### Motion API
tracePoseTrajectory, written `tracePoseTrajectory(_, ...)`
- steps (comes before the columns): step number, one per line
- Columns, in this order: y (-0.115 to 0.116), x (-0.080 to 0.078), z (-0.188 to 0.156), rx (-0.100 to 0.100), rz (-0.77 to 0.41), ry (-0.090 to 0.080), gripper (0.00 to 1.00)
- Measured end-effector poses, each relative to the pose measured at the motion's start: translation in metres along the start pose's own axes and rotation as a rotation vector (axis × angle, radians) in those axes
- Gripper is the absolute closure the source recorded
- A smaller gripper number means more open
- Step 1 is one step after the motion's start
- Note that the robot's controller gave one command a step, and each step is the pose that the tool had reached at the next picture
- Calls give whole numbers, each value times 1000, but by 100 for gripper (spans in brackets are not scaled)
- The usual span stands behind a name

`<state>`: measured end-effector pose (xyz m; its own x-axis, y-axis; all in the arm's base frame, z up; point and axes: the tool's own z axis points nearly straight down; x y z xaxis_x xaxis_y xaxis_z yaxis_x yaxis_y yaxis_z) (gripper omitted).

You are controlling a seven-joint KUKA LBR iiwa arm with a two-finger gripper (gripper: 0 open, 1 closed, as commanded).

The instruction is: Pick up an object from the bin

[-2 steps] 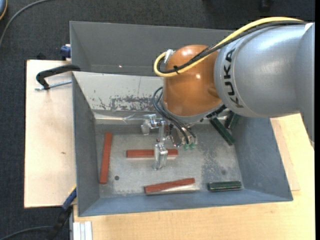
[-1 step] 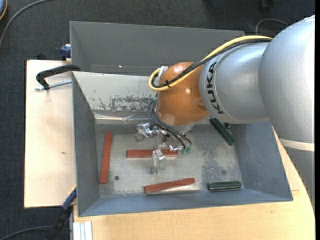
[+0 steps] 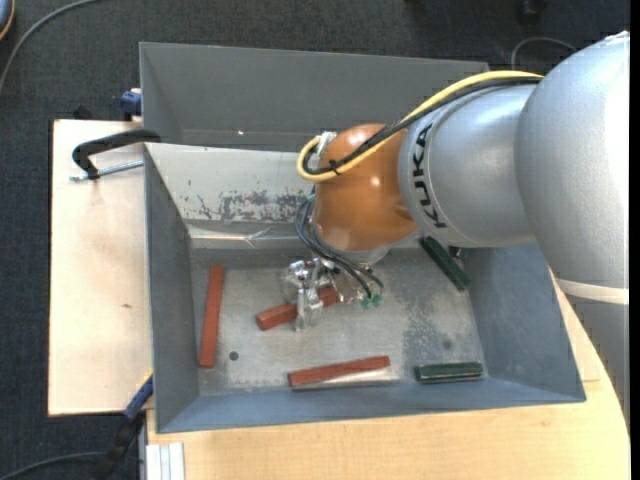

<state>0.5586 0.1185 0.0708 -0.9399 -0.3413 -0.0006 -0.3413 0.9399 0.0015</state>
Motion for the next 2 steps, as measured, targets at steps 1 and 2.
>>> tracePoseTrajectory(1, 18, -3, -115, 1, -256, -7, 100)
tracePoseTrajectory(2, 10, 7, -161, 3, -291, -10, 100)
